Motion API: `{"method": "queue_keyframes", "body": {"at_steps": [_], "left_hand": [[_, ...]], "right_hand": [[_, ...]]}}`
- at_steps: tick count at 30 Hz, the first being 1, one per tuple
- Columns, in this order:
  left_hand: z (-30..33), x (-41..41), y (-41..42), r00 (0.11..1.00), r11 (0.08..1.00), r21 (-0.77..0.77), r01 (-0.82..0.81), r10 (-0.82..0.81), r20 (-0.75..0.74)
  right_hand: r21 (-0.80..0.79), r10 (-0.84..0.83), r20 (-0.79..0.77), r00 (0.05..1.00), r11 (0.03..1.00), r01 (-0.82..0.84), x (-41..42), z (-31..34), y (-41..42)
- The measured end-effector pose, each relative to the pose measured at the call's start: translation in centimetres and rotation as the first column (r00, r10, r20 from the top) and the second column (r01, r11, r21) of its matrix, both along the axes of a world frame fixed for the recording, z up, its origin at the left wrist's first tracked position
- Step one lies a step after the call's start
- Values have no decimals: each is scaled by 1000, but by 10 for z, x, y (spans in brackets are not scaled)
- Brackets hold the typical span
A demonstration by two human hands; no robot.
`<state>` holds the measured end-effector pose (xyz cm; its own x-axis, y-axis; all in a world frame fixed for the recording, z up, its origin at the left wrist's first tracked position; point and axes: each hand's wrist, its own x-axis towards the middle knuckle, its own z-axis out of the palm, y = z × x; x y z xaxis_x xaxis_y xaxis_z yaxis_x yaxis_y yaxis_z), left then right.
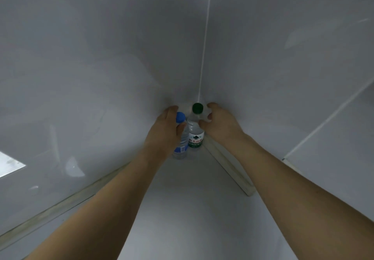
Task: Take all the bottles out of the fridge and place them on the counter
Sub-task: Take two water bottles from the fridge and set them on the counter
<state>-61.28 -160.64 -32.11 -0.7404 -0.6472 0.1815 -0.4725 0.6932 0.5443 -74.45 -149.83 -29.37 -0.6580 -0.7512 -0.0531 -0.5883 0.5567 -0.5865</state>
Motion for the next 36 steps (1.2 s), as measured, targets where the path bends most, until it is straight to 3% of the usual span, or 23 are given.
{"method": "queue_keyframes", "body": {"at_steps": [13, 21, 24, 28, 36], "left_hand": [[61, 42, 77, 965, 916, -310, 255, -220, 145], [71, 39, 169, 922, 853, -350, 387, -370, 116], [70, 31, 205, 888, 819, -349, 455, -444, 115], [56, 9, 263, 781, 708, -344, 617, -602, 163], [48, -19, 393, 632, 576, -341, 743, -771, 75]], "right_hand": [[5, -158, -138, 978, 987, 160, 72, 33, 147], [8, -322, -171, 931, 945, 328, 100, 50, 249], [3, -378, -186, 907, 923, 385, 104, 51, 289], [34, -495, -201, 845, 859, 511, 108, 49, 354], [52, -691, -179, 700, 704, 708, 128, 46, 481]]}}
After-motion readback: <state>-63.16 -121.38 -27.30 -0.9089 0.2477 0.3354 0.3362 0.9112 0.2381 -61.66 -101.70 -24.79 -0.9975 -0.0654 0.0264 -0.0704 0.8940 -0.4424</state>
